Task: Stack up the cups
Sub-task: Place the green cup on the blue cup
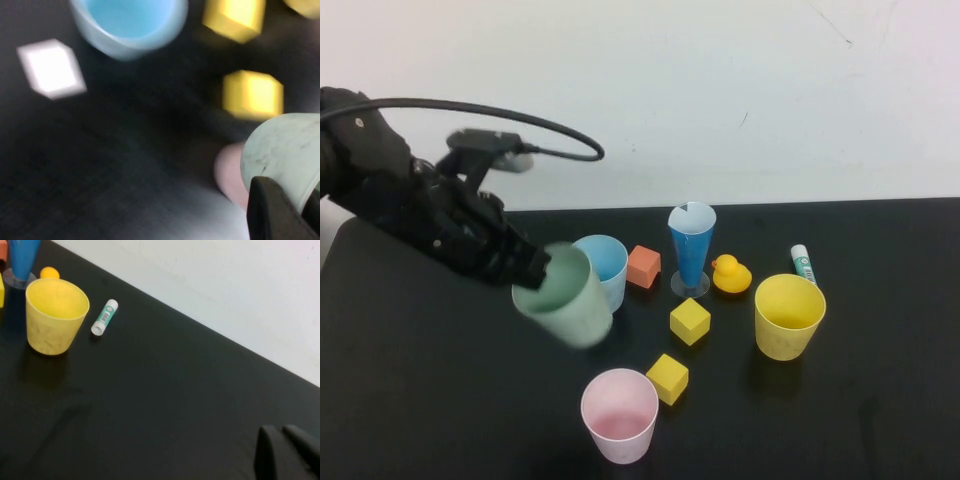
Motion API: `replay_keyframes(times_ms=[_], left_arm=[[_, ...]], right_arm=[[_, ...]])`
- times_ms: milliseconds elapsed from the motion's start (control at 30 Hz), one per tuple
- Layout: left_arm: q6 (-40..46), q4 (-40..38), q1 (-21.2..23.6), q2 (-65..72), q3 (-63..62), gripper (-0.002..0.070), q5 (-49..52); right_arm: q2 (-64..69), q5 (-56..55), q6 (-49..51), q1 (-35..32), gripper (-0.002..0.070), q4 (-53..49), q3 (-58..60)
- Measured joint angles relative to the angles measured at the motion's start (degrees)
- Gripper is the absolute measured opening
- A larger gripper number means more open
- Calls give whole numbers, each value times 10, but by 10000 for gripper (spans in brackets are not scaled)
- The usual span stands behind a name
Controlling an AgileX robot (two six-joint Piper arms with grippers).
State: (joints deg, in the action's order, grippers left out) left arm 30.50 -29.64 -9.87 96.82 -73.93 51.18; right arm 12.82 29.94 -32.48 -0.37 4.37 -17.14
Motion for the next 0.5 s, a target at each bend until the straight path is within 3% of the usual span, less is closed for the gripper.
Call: replay_keyframes(times_ms=[267,500], left_arm=[[-54,0,-3,11,0,8,-218],[-54,-23,-3,64,-3,8,-293]], right_arm=[[1,-2,0,0,-3,0,0],[1,-2,0,0,-3,0,0]])
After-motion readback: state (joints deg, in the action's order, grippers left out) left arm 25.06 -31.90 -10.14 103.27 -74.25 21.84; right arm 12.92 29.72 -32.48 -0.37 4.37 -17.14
